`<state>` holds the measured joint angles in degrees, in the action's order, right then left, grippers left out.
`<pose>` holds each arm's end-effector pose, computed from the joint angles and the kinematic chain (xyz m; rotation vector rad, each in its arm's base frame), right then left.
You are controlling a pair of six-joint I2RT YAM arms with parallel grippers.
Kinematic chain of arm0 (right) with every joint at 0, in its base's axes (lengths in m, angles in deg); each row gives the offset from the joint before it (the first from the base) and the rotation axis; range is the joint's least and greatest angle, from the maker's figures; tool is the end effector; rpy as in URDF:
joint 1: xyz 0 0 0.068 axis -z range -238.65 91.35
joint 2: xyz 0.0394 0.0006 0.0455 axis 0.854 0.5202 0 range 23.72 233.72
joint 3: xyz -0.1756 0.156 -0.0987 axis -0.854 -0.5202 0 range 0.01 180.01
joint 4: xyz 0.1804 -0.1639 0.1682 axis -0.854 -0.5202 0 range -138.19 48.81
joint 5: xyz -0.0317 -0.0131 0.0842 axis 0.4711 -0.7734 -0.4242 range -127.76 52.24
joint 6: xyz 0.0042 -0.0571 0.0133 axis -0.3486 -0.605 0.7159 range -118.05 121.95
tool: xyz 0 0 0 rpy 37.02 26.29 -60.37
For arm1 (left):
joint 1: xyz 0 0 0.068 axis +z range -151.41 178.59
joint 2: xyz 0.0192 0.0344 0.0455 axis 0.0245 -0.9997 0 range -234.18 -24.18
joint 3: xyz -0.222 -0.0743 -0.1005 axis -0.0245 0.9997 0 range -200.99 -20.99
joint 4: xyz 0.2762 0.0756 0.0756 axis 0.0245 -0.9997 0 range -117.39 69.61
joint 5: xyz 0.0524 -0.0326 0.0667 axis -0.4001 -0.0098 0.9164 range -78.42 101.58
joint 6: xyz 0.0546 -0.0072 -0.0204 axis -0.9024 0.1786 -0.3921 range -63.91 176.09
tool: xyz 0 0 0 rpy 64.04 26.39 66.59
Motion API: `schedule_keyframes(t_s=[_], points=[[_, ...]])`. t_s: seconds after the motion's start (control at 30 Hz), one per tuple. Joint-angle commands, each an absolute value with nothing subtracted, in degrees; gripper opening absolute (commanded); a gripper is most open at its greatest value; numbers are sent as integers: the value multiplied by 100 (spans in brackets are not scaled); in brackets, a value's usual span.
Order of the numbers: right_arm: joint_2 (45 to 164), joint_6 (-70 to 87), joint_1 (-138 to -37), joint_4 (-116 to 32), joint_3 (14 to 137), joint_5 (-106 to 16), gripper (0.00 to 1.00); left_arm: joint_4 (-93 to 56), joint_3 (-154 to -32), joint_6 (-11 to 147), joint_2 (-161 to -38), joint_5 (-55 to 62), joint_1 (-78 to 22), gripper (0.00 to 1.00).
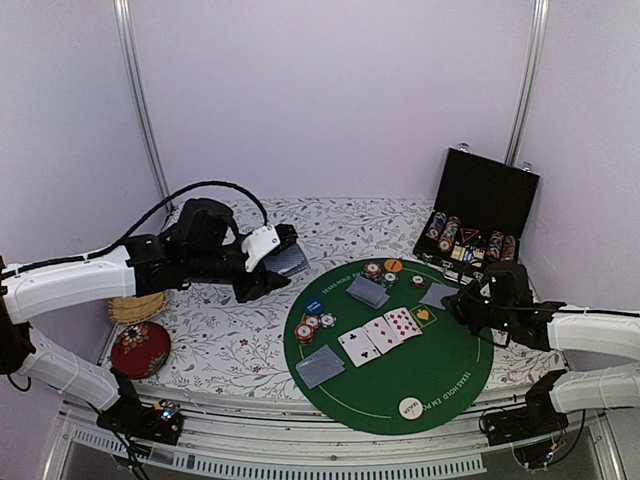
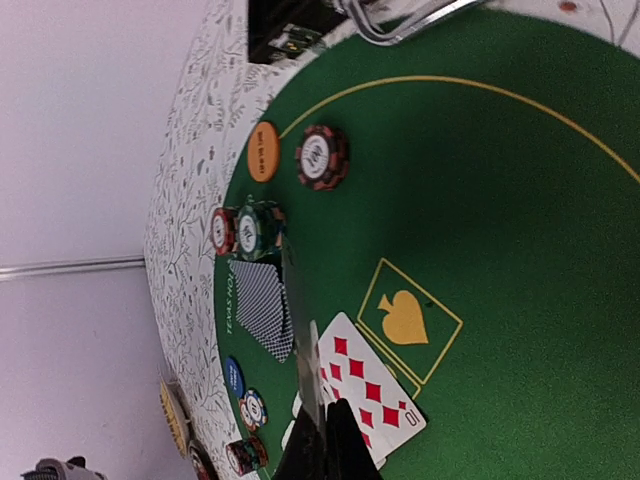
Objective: Distribute texas hold em gaming equipment
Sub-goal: Place the poker card in the community card area.
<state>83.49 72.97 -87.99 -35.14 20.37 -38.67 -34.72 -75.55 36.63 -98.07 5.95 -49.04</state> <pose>0.2172 0.1229 0.1288 0.8226 2.1891 0.9798 0.2223 -0.2500 0.2481 1.2526 1.7850 -0.3881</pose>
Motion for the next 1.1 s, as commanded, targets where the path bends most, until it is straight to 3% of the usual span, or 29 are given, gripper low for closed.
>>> schedule_keyframes(t_s=[0.0,0.47,0.83,0.93,0.97,1.07], points=[[8928,8531,-8819,-2362,1804,-3590,1,-3362,-7563,3672,-9730,589,-4997,45],[10332,9809,-8933,-723,1420,-3772,2,-3358,-7548,3665,-9757,620,-5012,45],[10623,10552,-9169,-283,1290,-3442,3,-3355,-7548,3656,-9742,619,-5010,45],[10660,10642,-9171,-252,1280,-3451,13,-3357,-7545,3660,-9729,615,-5012,45],[10691,10686,-9177,-235,1282,-3672,27,-3354,-7542,3658,-9731,616,-5013,45],[10598,10745,-9210,-187,1176,-3912,32,-3360,-7552,3650,-9731,616,-5017,45]])
